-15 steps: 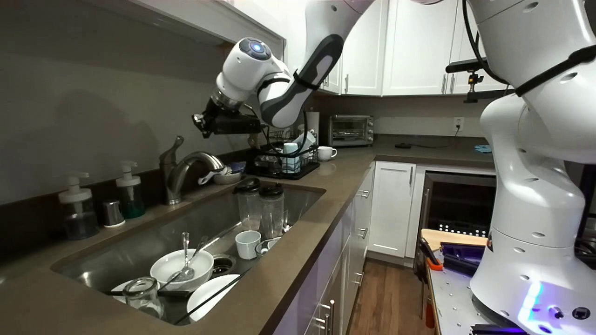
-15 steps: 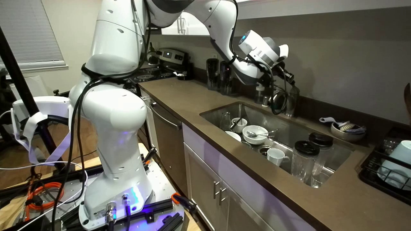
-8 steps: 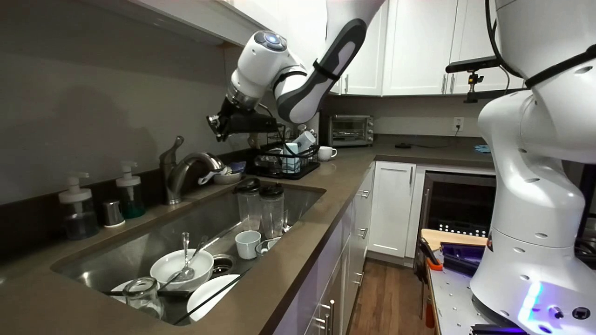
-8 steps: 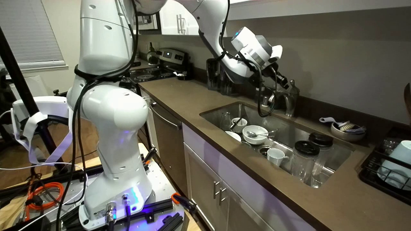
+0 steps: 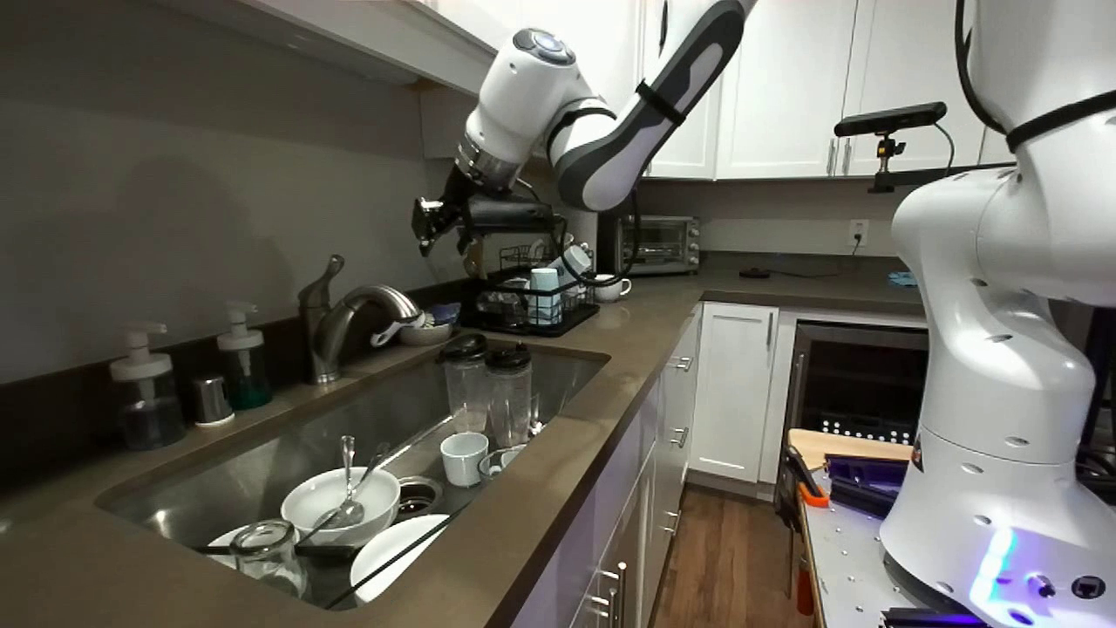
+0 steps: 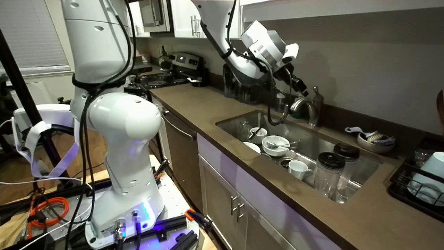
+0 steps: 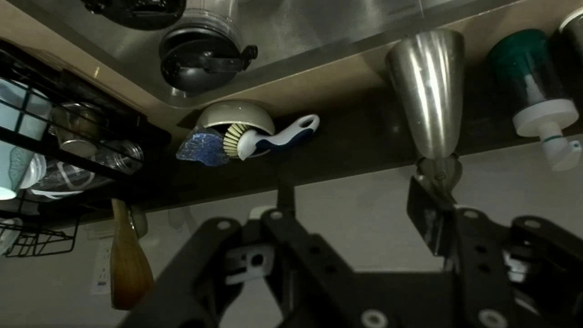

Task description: Push the faucet handle downwards

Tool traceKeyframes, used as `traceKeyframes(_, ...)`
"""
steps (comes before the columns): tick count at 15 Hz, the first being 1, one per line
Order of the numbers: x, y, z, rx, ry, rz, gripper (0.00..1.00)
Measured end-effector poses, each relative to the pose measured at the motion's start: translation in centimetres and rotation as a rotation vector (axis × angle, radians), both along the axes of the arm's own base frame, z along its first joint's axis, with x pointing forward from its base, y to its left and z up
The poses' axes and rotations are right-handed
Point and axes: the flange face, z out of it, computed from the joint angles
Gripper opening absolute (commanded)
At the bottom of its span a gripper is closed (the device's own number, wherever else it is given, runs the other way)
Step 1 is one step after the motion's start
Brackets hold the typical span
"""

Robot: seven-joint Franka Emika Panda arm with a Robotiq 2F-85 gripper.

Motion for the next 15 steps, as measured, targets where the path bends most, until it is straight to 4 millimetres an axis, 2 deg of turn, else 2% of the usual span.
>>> traceKeyframes(1, -0.8, -0.1, 0.1, 0.001, 0.013, -0.003, 1.00)
traceKeyframes(5, -4.5, -0.2, 0.6, -0.010, 0.069, 0.035, 1.00)
traceKeyframes(8, -6.3, -0.5, 2.1, -0.069, 0.106, 0.085, 1.00)
traceKeyframes(13, -7.4, 0.7, 5.8, -0.108, 0.163, 0.183, 1.00)
traceKeyframes(15, -7.5, 0.8, 6.2, -0.109, 0.160, 0.189, 1.00)
